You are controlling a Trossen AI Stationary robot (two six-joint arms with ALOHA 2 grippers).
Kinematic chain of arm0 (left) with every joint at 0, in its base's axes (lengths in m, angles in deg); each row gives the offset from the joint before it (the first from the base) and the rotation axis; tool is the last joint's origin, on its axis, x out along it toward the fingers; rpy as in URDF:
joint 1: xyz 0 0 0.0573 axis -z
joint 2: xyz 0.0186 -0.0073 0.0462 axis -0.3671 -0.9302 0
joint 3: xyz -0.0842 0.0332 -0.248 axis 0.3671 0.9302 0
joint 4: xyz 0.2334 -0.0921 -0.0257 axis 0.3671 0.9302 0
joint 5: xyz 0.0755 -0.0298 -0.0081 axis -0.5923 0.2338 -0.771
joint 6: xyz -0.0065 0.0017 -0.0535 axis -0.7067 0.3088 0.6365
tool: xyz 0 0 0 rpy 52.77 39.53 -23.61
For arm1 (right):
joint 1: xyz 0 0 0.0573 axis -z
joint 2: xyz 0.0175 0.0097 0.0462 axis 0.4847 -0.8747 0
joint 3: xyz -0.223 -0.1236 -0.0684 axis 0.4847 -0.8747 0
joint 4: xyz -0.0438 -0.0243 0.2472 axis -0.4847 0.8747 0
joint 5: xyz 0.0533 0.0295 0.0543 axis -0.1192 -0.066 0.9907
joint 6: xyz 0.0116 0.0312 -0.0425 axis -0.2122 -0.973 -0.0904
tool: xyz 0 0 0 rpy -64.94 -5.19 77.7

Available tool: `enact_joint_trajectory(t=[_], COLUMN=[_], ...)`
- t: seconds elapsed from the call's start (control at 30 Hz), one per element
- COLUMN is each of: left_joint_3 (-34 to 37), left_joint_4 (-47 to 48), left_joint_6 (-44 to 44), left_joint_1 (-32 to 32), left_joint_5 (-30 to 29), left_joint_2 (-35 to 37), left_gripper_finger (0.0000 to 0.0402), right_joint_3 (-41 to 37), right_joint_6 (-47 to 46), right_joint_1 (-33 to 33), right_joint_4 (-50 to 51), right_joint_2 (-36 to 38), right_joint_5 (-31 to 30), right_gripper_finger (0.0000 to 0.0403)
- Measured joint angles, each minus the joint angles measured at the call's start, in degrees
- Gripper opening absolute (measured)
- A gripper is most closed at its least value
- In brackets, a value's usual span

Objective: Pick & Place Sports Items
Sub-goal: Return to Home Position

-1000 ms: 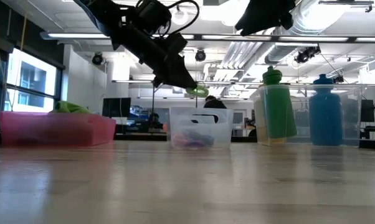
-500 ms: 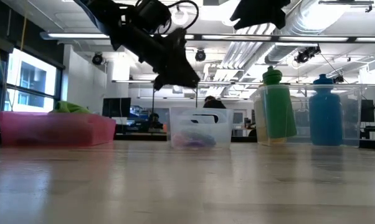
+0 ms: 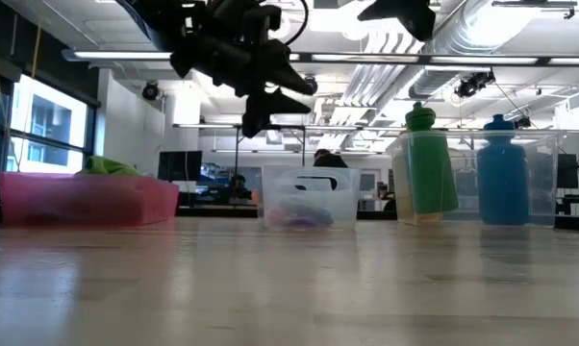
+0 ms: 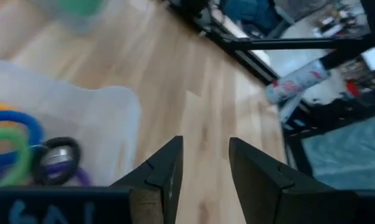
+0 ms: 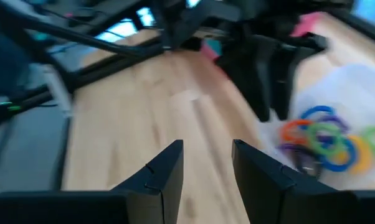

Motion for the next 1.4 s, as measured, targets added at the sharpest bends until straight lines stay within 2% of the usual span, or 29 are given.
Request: enact_joint_trajectory(t=[0.23, 0.37, 0.5, 0.7, 0.83, 0.97, 1.03, 1.23, 1.4], left_joint_3=[0.0, 0.0, 0.0, 0.0, 0.0, 0.2, 0.1, 0.1, 0.1], left_joint_4=[-8.6, -13.2, -16.0, -16.2, -16.0, -17.8, -18.0, -17.2, -7.5], left_joint_6=[1.6, 2.2, 3.8, 3.9, 3.3, 0.3, -2.3, -13.5, -17.3], left_joint_1=[3.0, 5.1, 7.7, 11.2, 11.9, 12.9, 13.8, 17.5, 17.7], left_joint_5=[7.4, 7.6, 7.7, 7.6, 6.2, -2.7, -6.9, -18.6, -21.1], left_joint_2=[0.3, 1.3, 1.3, 1.3, 1.3, 2.5, 4.9, 13.7, 22.5], left_gripper_finger=[0.0128, 0.0128, 0.0128, 0.0128, 0.0128, 0.0128, 0.0128, 0.0128, 0.0128], right_joint_3=[0.0, 0.0, 0.0, 0.0, 0.0, 0.0, 0.0, 0.0, 0.0], right_joint_6=[0.1, 0.4, 0.3, 0.4, 0.5, 0.9, 2.0, 9.9, 12.5], right_joint_1=[0.0, -0.6, -1.7, -3.5, -3.4, -5.0, -6.3, -9.1, -8.7], right_joint_4=[-8.5, -12.9, -13.0, -13.0, -14.6, -15.0, -16.3, -15.6, -12.1], right_joint_2=[0.4, 0.8, 0.7, -0.2, 0.1, 2.3, 4.3, 10.4, 12.3], right_joint_5=[12.3, 18.6, 22.0, 22.1, 20.2, 10.7, 7.3, 2.7, -2.4], right_gripper_finger=[0.0128, 0.0128, 0.0128, 0.0128, 0.0128, 0.0128, 0.0128, 0.0128, 0.0128])
